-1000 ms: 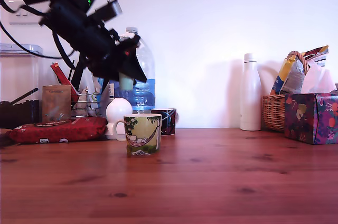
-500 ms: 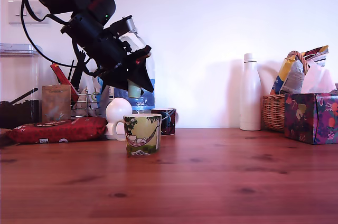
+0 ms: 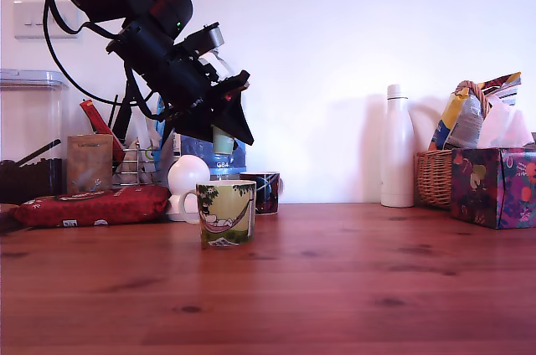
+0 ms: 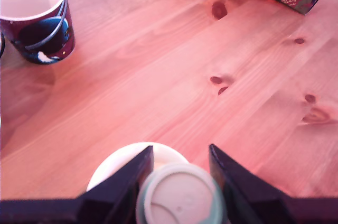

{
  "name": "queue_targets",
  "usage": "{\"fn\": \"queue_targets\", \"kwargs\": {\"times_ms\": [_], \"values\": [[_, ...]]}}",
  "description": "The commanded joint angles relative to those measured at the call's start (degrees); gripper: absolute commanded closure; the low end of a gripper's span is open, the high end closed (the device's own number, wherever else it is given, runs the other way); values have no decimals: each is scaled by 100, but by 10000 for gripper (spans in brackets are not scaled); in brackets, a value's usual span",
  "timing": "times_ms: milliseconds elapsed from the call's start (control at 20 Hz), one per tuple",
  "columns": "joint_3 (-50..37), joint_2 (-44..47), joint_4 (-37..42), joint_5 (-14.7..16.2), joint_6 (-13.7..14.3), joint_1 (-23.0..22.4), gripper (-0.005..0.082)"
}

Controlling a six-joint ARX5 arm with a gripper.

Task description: Pick up the coffee capsules from the table one by one and drop them inside the nearest coffee cup

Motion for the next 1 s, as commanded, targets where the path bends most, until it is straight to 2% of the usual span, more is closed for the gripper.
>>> {"fn": "queue_targets", "kwargs": {"times_ms": [0,50,200,250,550,600,650,750,900,950], "values": [[4,208,48,20,26,-35,498],[4,208,48,20,28,-35,465],[4,208,42,13,20,-35,191],[4,208,11,0,26,-35,163],[4,208,37,2,44,-35,170],[4,208,37,2,105,-35,198],[4,208,42,2,160,-33,264],[4,181,37,22,291,-33,467],[7,83,-4,125,348,-28,794],[7,72,-17,155,372,-28,789]]}}
